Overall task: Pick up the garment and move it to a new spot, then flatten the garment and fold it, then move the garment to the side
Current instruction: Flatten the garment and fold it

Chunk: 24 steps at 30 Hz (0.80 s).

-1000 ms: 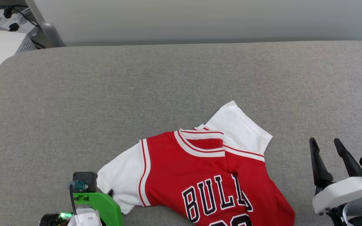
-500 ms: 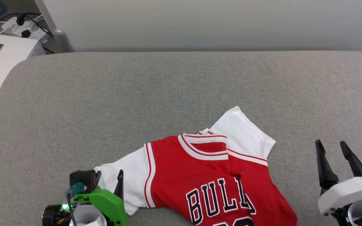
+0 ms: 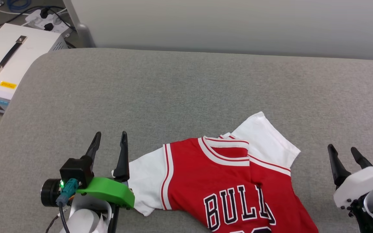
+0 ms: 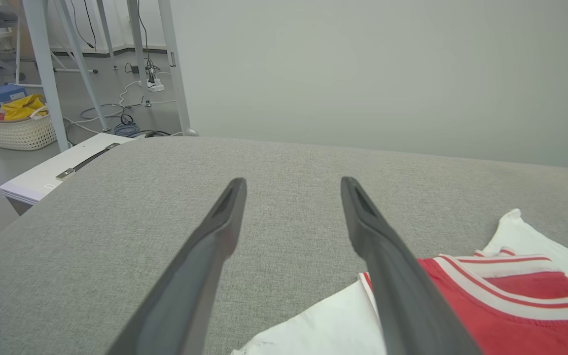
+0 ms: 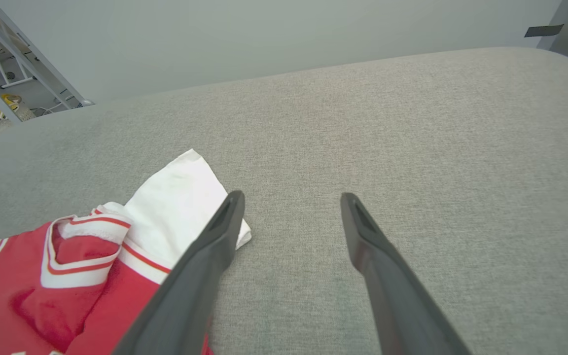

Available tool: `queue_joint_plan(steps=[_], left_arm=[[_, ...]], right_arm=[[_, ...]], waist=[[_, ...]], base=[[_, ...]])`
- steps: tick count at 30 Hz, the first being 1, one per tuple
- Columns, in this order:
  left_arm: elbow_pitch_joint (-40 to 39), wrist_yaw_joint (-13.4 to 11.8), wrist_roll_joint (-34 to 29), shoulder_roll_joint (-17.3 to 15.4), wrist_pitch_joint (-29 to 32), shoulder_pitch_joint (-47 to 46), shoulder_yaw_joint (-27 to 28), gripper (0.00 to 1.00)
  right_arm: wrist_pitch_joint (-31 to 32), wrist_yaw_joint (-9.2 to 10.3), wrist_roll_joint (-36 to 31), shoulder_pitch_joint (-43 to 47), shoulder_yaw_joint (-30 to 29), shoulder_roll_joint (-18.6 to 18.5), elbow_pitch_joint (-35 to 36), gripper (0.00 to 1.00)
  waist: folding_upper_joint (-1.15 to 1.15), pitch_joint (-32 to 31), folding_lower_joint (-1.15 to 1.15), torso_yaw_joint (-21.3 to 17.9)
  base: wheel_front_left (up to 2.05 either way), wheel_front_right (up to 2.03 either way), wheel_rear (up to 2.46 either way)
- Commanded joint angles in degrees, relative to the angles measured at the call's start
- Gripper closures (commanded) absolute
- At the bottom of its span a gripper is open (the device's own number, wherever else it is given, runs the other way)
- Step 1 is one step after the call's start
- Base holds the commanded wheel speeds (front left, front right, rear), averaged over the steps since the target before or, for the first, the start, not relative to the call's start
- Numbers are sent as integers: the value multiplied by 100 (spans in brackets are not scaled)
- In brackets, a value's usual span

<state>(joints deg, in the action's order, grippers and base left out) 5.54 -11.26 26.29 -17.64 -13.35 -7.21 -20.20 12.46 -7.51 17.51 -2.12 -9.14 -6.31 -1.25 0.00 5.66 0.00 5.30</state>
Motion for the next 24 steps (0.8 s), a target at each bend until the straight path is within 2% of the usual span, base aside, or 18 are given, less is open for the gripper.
queue_joint_plan(steps=[1,6,12,18,24], left_arm=[[-85,42,-95,51,-59,-130,-12,0],[-292,100,-207,158,-108,-289,-106,0],[-412,203,-278,334,-141,-483,-207,0],[-412,301,-329,497,-156,-646,-243,0],[-349,381,-384,622,-162,-721,-201,0]], right_arm=[[120,2,142,-253,46,-133,-161,0],[821,2,595,-1011,492,-714,-837,0],[1956,2,1209,-1990,1592,-1501,-1460,0],[2294,2,1500,-2809,2584,-1963,-1944,0],[2421,2,1735,-3341,3483,-2153,-2534,0]], waist=[[0,129,0,185],[0,370,0,475],[0,688,0,832],[0,960,0,1082],[0,1129,0,1182]], base=[[0,0,0],[0,0,0],[0,0,0],[0,0,0],[0,0,0]])
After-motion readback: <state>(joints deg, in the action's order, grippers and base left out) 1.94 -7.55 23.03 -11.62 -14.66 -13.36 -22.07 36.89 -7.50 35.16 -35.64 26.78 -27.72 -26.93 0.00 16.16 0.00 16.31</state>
